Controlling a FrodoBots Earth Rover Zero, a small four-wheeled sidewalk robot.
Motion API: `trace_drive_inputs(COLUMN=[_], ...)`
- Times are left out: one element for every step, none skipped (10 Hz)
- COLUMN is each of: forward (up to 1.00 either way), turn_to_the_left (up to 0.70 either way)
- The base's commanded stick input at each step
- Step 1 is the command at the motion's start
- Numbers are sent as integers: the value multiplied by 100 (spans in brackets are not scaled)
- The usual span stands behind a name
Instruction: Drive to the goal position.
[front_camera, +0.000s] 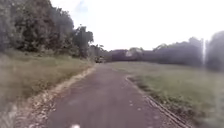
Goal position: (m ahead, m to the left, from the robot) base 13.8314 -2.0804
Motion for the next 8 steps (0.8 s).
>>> trace_drive_inputs(forward=[70, 70, 70, 70, 70, 70, 70, 70], turn_to_the_left=[0, 0, 0, 0, 0, 0, 0, 0])
